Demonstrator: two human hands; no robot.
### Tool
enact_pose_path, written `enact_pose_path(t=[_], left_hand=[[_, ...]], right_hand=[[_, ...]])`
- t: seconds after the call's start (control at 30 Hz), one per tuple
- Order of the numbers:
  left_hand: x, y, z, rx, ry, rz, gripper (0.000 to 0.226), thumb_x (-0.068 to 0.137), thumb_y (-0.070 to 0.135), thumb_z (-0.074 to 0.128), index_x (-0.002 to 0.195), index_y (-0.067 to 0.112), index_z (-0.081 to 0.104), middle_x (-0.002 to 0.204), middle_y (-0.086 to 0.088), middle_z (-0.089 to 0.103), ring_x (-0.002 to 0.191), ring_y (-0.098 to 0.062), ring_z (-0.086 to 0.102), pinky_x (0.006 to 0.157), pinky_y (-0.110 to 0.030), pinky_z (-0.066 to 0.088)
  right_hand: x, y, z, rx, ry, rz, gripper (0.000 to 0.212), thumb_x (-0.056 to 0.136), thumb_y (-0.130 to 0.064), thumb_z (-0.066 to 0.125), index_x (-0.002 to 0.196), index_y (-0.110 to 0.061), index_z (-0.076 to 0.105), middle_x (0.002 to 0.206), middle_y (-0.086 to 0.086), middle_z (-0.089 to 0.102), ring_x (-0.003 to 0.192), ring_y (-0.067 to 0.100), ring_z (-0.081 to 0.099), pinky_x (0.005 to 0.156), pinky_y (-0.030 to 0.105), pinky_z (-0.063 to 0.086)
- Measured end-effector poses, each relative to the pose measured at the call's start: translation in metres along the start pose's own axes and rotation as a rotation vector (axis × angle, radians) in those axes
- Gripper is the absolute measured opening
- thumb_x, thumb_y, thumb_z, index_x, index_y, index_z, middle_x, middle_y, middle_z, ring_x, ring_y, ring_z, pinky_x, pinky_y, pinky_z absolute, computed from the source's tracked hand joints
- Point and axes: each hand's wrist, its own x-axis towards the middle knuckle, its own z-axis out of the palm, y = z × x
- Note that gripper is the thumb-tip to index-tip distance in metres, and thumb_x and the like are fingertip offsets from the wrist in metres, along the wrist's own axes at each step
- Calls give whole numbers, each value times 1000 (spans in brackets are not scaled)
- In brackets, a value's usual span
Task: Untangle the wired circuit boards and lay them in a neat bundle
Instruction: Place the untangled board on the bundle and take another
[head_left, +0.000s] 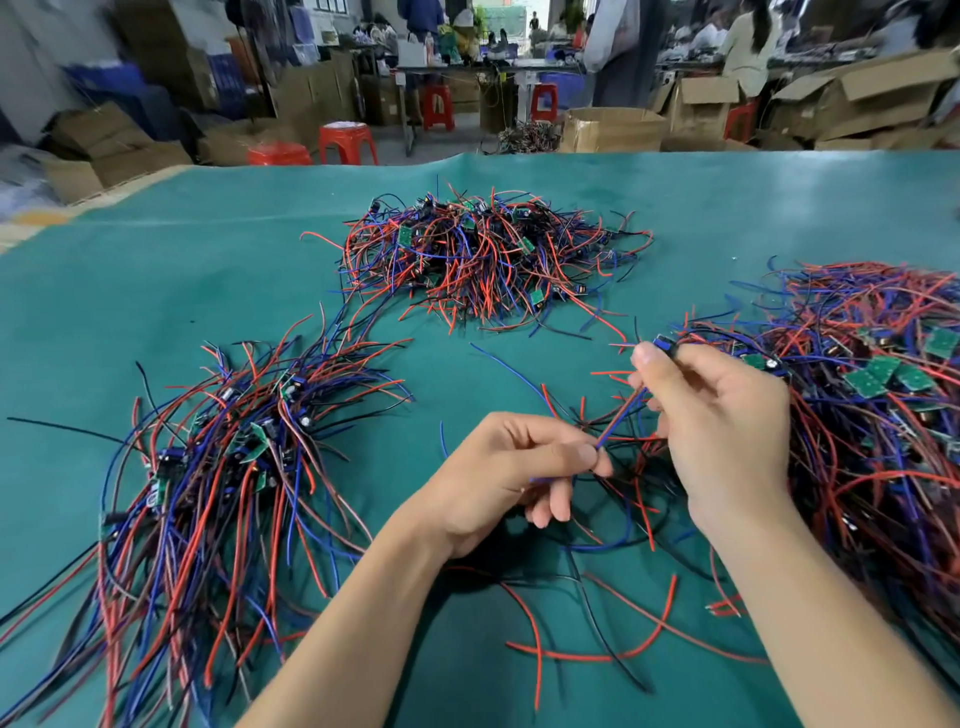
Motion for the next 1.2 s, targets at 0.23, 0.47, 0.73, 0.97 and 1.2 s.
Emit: enact_pose_path(t=[0.23,0.47,0.73,0.97,1.2], left_hand=[[-1,-1,2,56,-29,-27,16,89,17,62,80,16,75,51,-2,59,43,-10,48,46,-17,40],[1,0,5,25,60,-67,22,89,12,56,73,18,70,58,-3,63,46,-10,51,47,-17,37],[-11,-7,-2,91,184,-169,46,98,-14,41,68,20,49,37,27,51,43,15,54,50,-6,45],[0,1,4,-13,76,-57,29,92,10,54,72,22,71,59,-1,64,46,-8,52,46,-17,37],[1,1,2,-48,42,-54,21,98,6,49,90,12,68,62,-3,64,48,-8,52,47,-17,38]], right_hand=[[22,-23,-31,135,325,3,26,90,-44,64,75,-22,67,63,-12,71,48,2,50,47,25,38],[1,-99,25,-34,-100,-120,37,83,-51,69,67,-18,74,52,-1,65,44,12,54,49,34,39],[-9,-144,171,-559,-873,-389,68,87,-69,63,54,-13,45,55,1,44,62,22,52,75,35,55],[64,-55,162,-893,-594,-81,24,83,-23,64,103,-12,72,113,19,68,107,38,66,94,40,55],[117,12,133,-899,-579,205,53,89,-5,49,141,-13,51,137,20,52,98,37,65,75,41,54]])
